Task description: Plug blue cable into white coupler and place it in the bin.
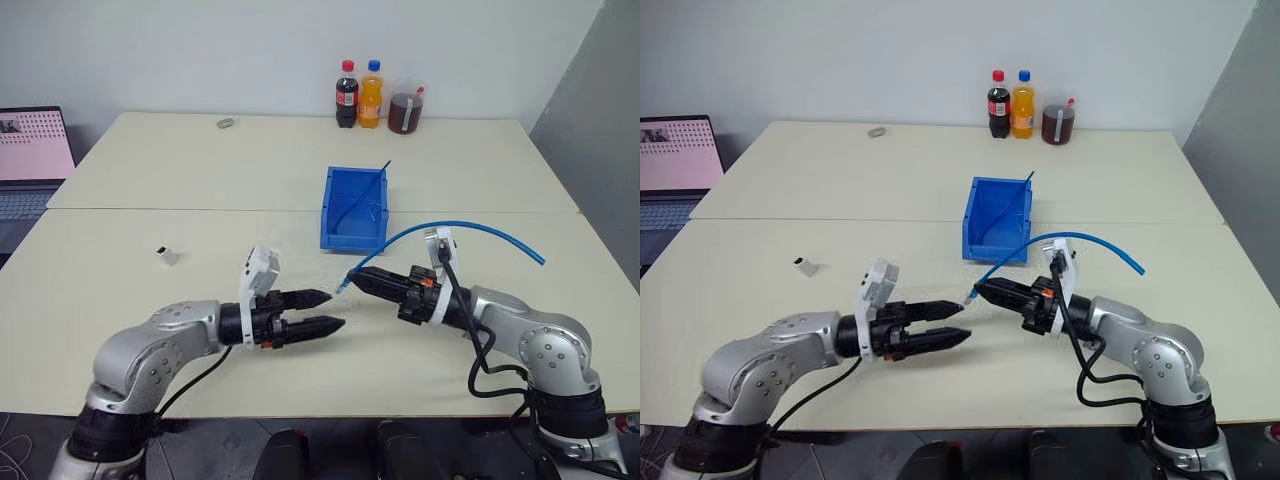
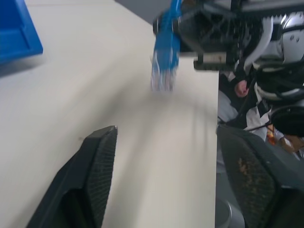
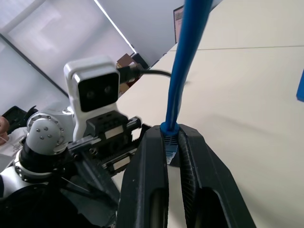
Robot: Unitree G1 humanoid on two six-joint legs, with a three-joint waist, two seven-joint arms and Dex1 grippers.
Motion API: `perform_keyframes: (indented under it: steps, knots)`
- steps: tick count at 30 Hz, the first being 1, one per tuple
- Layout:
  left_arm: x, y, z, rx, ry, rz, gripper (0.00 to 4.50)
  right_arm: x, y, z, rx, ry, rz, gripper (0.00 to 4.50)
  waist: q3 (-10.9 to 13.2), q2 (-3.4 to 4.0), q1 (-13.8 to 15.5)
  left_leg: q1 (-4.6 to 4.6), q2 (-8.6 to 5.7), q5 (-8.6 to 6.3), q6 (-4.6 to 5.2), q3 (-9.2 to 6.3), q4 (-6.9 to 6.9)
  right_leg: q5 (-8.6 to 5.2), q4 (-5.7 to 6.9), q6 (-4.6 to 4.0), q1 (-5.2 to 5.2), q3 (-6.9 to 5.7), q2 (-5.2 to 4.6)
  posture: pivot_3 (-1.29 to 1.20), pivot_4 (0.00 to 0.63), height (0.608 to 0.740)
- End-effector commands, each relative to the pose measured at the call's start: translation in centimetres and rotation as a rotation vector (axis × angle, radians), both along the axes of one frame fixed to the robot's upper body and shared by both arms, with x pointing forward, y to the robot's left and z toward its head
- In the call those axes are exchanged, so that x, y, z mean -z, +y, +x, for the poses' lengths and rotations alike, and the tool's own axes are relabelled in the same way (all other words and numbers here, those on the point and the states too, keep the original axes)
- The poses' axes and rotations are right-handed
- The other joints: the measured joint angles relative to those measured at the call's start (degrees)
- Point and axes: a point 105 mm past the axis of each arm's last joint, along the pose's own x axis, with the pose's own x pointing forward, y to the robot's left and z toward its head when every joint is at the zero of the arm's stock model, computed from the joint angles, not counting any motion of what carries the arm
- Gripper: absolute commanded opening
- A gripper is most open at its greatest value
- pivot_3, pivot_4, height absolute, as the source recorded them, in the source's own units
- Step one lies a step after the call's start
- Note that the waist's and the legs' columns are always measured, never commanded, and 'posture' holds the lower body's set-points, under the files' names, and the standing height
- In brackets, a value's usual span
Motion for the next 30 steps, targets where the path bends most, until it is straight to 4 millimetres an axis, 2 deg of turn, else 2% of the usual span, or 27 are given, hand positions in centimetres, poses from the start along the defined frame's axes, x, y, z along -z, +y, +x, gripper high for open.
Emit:
perform_keyframes:
  steps: [1,10,14,18,20,23,28,30]
  knots:
    - [-1.0,0.7,0.0,-0.020,-0.064,0.013,4.48,-0.8,-0.1,0.0,-0.006,-0.047,0.019,0.06,0.0,-0.04,0.0,0.00,0.00,0.00,0.00,0.00,0.00,0.00,0.00,0.00,0.00,0.00,0.00,0.00,0.150,0.740]
    - [0.3,3.7,2.0,-0.308,-0.100,0.060,4.50,-0.8,-0.3,0.2,-0.005,-0.069,0.003,0.05,0.1,-0.11,0.0,0.00,0.01,0.00,0.00,0.01,-0.03,-0.02,0.00,-0.04,-0.01,0.01,-0.04,0.00,0.150,0.740]
    - [1.2,5.6,4.4,-0.568,-0.198,0.152,4.50,-0.4,-0.2,0.2,-0.013,-0.080,-0.019,0.05,0.1,-0.18,0.1,0.00,0.00,0.00,0.00,0.00,-0.02,-0.02,0.00,-0.03,-0.01,0.01,-0.08,0.00,0.150,0.740]
    - [1.4,7.1,5.6,-0.785,-0.268,0.193,4.50,-0.2,-0.1,0.3,-0.020,-0.088,-0.033,0.05,0.2,-0.22,0.1,-0.01,0.00,0.00,0.00,0.00,-0.01,-0.01,-0.01,-0.03,0.00,0.01,-0.10,0.00,0.150,0.740]
    - [1.5,8.1,5.9,-0.905,-0.301,0.224,4.50,-0.1,0.0,0.3,-0.022,-0.091,-0.038,0.05,0.2,-0.23,0.1,-0.03,0.01,0.00,0.00,0.00,-0.02,-0.01,-0.01,-0.03,-0.01,0.02,-0.12,0.00,0.150,0.740]
    - [1.9,10.9,6.4,-1.133,-0.302,0.295,4.50,0.1,0.0,0.4,-0.026,-0.098,-0.051,0.05,0.2,-0.26,0.1,-0.02,0.02,-0.01,-0.01,-0.02,-0.02,-0.01,0.00,-0.03,-0.01,0.01,-0.18,0.00,0.150,0.740]
    - [2.2,14.9,6.4,-1.410,-0.251,0.324,4.50,0.1,0.0,0.6,-0.034,-0.105,-0.058,0.05,0.2,-0.30,0.1,-0.02,0.05,-0.01,-0.01,-0.03,-0.01,0.00,0.03,-0.03,-0.01,-0.01,-0.17,0.00,0.150,0.740]
    - [2.1,15.6,6.5,-1.477,-0.231,0.316,4.50,0.1,0.0,0.7,-0.036,-0.107,-0.060,0.05,0.2,-0.33,0.2,-0.02,0.02,-0.01,-0.01,-0.03,-0.01,0.00,0.03,-0.03,0.00,-0.03,-0.17,0.00,0.150,0.740]
